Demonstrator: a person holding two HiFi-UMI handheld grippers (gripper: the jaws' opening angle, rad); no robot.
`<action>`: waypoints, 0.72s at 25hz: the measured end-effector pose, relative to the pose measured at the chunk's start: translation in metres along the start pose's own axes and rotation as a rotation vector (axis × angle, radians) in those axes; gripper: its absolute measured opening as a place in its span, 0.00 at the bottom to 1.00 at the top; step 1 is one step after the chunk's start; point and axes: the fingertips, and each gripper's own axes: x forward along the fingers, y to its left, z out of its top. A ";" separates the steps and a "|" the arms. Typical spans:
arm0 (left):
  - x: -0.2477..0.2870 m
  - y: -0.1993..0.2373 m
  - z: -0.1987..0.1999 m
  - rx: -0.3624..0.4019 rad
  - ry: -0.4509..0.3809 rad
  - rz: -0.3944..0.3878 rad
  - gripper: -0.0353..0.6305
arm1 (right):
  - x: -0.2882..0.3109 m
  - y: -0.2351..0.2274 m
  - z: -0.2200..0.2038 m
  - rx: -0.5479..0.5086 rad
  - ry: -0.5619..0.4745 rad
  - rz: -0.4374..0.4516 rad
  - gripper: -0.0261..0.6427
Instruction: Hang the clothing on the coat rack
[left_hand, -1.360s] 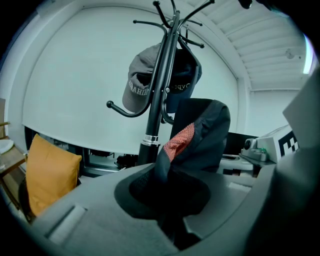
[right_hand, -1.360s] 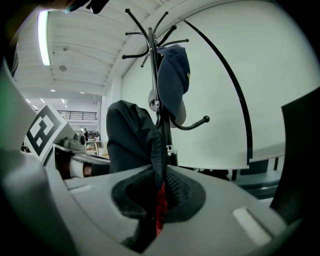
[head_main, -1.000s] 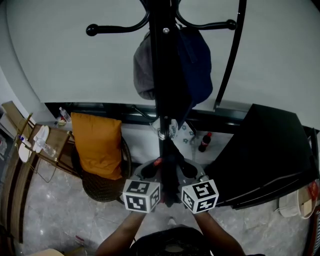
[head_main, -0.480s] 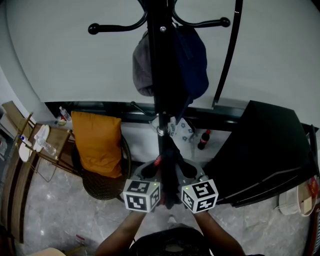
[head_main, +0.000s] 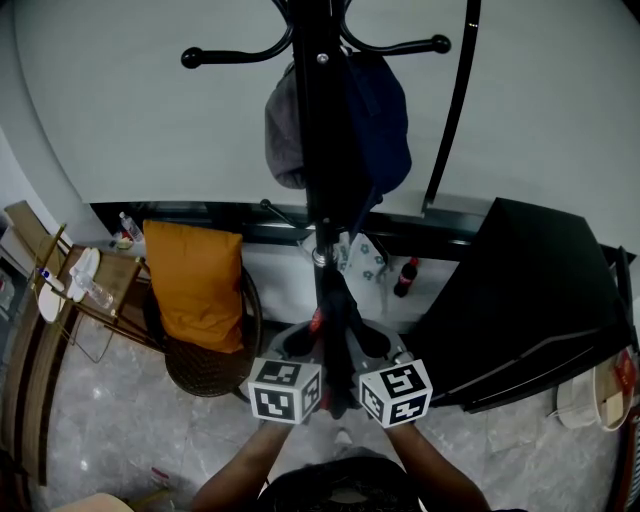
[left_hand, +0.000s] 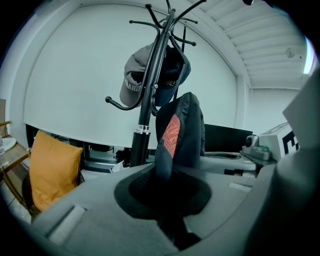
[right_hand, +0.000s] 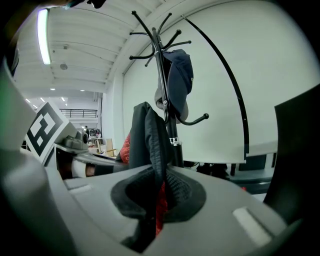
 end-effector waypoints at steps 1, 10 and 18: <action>-0.001 -0.001 -0.001 -0.001 0.001 0.000 0.11 | -0.001 0.001 0.000 -0.001 0.000 0.002 0.08; -0.008 -0.008 -0.003 -0.002 0.001 -0.009 0.11 | -0.005 0.008 -0.001 -0.001 -0.002 0.010 0.08; -0.014 -0.013 -0.004 0.014 -0.004 -0.012 0.11 | -0.012 0.011 0.000 0.000 -0.010 -0.004 0.10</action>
